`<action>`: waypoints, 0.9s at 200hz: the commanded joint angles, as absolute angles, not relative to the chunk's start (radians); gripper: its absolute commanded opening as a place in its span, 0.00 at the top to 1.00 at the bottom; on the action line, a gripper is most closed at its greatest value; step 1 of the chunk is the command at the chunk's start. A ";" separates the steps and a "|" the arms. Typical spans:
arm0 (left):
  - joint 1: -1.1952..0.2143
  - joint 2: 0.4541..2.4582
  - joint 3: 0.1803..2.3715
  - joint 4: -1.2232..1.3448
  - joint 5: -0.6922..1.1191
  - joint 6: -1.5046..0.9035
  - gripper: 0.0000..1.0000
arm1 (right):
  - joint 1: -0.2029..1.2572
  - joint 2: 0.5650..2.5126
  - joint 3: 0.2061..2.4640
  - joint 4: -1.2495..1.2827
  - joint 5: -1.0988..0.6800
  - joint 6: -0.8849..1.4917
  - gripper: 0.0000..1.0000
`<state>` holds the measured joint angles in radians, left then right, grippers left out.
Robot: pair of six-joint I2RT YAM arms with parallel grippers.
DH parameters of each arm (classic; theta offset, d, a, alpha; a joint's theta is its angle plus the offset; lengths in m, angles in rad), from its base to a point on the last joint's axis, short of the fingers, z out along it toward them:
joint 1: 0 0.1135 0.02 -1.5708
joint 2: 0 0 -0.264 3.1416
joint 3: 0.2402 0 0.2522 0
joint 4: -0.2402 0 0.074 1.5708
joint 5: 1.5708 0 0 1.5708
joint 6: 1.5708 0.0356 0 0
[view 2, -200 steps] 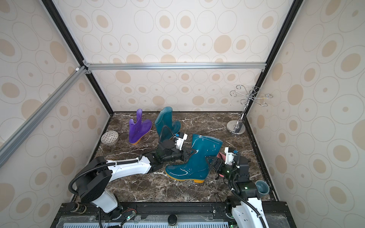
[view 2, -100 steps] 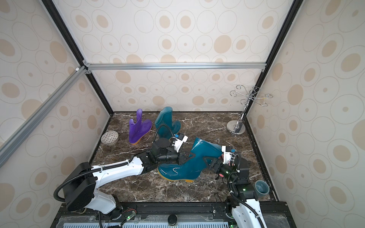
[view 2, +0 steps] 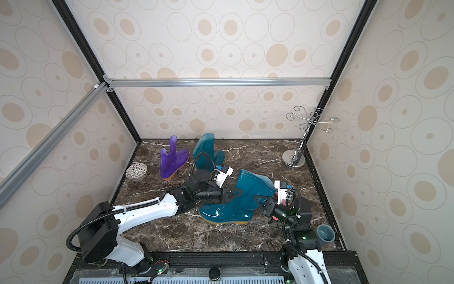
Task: Wipe the rubber boots with a cloth
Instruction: Pick up the rubber boot from the center of the board.
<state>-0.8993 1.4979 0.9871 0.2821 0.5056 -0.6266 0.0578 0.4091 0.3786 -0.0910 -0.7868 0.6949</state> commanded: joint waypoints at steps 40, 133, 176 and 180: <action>-0.899 1.496 1.151 0.131 0.500 -0.486 0.50 | 0.066 0.457 0.662 -0.279 -0.609 0.697 1.00; -0.901 1.260 1.172 -0.079 0.277 -0.209 0.00 | 0.077 0.508 0.775 -0.285 -0.264 0.855 1.00; -0.899 1.120 1.104 -0.071 0.093 -0.131 0.00 | 0.219 0.669 0.838 -0.172 -0.071 0.843 1.00; -0.900 1.108 1.097 -0.070 0.070 -0.124 0.00 | 0.249 0.686 0.846 -0.161 -0.034 0.827 1.00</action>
<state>-0.8993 1.1671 1.1320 -0.0578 0.2153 -0.2180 0.1356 0.6167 0.7586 -0.3645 -0.2066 0.8154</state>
